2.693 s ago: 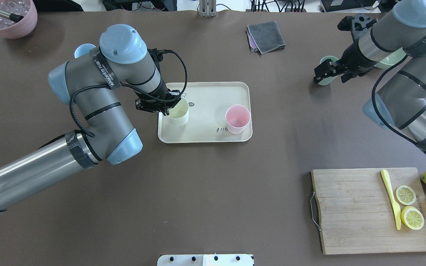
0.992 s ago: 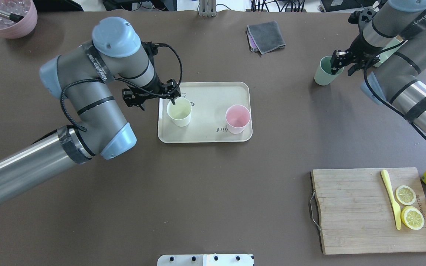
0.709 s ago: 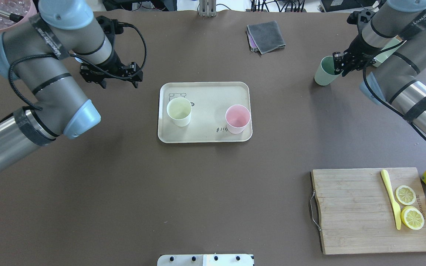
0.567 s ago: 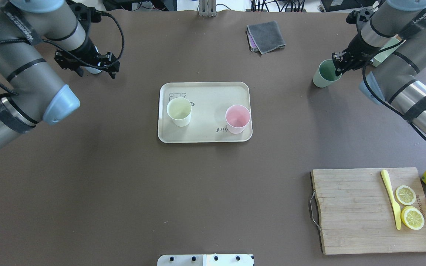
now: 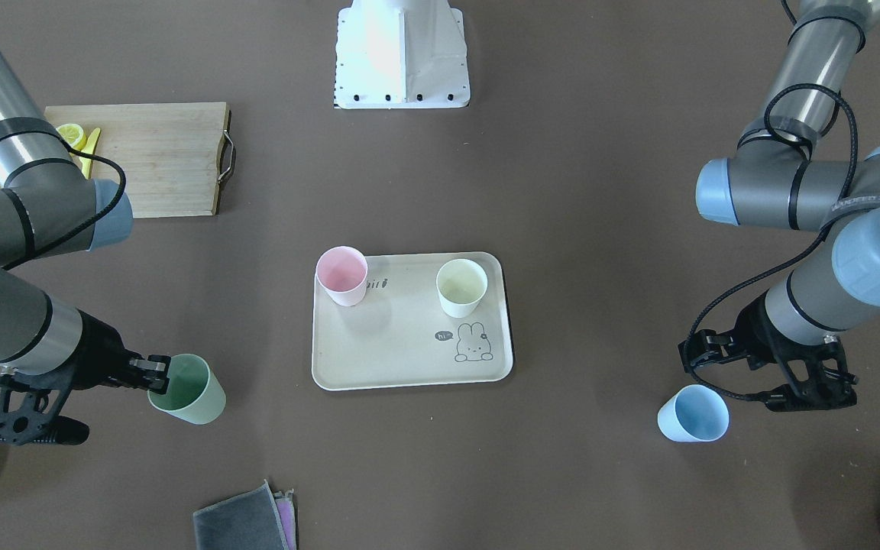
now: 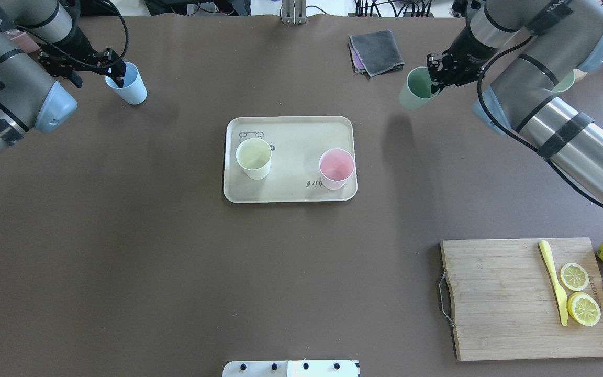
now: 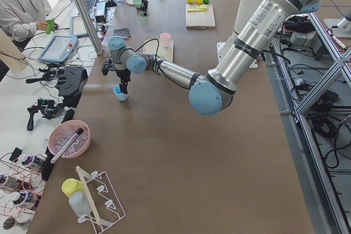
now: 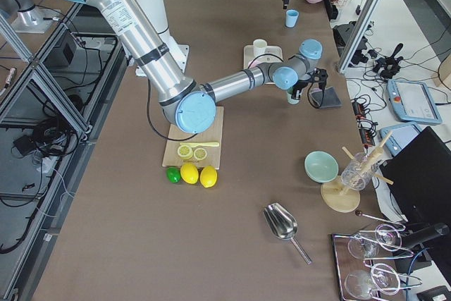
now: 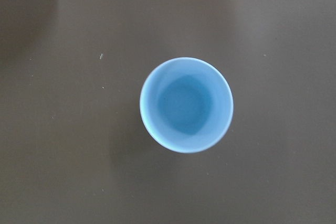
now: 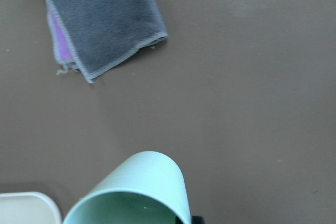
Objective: Place all cups on tray
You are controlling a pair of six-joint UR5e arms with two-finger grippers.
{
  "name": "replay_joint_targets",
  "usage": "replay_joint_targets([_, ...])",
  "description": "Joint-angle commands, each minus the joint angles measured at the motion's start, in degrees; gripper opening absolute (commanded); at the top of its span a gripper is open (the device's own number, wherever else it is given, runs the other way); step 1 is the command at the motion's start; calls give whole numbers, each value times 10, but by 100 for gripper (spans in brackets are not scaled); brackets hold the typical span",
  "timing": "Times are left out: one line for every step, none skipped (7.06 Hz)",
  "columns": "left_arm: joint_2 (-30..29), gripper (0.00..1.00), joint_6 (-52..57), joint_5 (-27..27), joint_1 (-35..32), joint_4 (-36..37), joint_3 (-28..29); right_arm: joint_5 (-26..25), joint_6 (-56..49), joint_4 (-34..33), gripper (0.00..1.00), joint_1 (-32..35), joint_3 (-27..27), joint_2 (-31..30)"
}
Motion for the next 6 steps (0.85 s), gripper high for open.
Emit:
replay_joint_targets([-26, 97, -6, -3, -3, -26, 56, -5, 56, 3, 0, -52, 3, 36])
replay_joint_targets([-27, 95, -6, -3, -8, -58, 85, -20, 74, 4, 0, -79, 14, 41])
replay_joint_targets([-36, 95, -6, -4, -17, -69, 106, -39, 87, 5, 0, -101, 16, 47])
replay_joint_targets([-48, 95, -6, -4, -17, -73, 127, -57, 89, 5, 0, -122, 19, 49])
replay_joint_targets([-52, 95, -8, -4, -17, -100, 150, -75, 89, 15, 0, -136, 19, 51])
replay_joint_targets([-65, 95, -9, -4, -16, -112, 177, -79, 89, 16, 14, -138, 19, 52])
